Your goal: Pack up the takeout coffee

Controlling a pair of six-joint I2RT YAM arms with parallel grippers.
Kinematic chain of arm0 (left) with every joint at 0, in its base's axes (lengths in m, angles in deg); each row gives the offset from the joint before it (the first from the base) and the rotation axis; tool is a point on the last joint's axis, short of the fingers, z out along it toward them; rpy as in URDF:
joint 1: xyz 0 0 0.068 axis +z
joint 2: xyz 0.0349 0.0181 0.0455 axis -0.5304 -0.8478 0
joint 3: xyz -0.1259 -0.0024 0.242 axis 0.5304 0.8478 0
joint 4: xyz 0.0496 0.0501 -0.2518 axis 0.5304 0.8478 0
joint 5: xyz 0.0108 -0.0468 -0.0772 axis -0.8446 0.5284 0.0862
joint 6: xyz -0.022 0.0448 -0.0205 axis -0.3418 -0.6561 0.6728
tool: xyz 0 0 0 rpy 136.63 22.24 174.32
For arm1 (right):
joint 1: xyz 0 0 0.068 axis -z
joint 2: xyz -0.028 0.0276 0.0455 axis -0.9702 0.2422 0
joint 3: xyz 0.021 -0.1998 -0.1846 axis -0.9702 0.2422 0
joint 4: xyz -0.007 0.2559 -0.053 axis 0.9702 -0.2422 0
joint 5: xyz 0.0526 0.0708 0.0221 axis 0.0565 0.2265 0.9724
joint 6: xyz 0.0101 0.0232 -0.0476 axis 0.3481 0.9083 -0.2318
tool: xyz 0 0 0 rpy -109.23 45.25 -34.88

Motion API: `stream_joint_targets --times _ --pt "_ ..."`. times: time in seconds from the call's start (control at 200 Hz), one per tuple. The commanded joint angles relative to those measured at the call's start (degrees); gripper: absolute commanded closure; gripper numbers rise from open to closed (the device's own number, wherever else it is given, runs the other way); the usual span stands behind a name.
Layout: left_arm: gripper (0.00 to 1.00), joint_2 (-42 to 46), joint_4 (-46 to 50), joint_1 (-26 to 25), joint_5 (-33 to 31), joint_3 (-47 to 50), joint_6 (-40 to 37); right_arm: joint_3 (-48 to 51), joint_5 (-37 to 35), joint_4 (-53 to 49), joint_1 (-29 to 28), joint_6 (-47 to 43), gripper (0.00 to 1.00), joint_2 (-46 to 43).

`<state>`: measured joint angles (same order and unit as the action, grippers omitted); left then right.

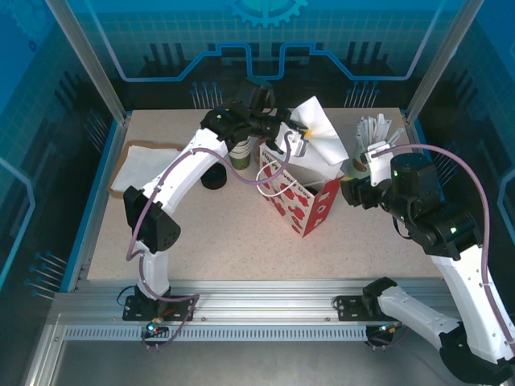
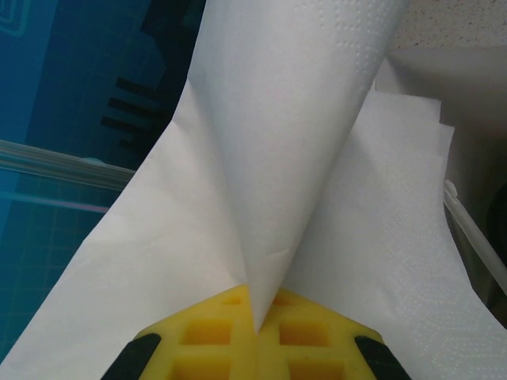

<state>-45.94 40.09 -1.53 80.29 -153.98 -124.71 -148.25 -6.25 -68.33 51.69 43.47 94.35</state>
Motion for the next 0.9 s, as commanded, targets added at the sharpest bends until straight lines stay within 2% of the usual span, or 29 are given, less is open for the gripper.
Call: stream_joint_targets --times 0.0,0.335,0.5,0.625,0.715,0.895 --pt "0.96 2.2 -0.7 -0.3 -0.4 3.6 -1.9 0.2 1.2 0.9 1.0 0.5 0.26 0.0" --pt "0.64 8.7 -9.7 -0.1 -0.2 14.2 5.1 -0.6 3.8 2.2 1.0 1.3 0.26 1.1" --pt "0.54 12.6 -14.5 0.4 -0.3 18.8 10.7 -0.5 7.6 5.1 1.0 2.6 0.26 3.0" --pt "0.47 16.6 -21.4 1.2 -0.1 23.6 20.3 -0.8 7.1 8.0 1.5 2.7 0.25 5.8" --pt "0.41 19.8 -26.3 1.6 -1.0 27.5 29.1 -1.9 6.7 8.9 4.5 2.6 0.25 8.5" --pt "0.34 26.5 -34.5 2.1 -6.2 36.1 46.9 -1.8 17.7 11.3 12.8 3.8 0.26 12.8"
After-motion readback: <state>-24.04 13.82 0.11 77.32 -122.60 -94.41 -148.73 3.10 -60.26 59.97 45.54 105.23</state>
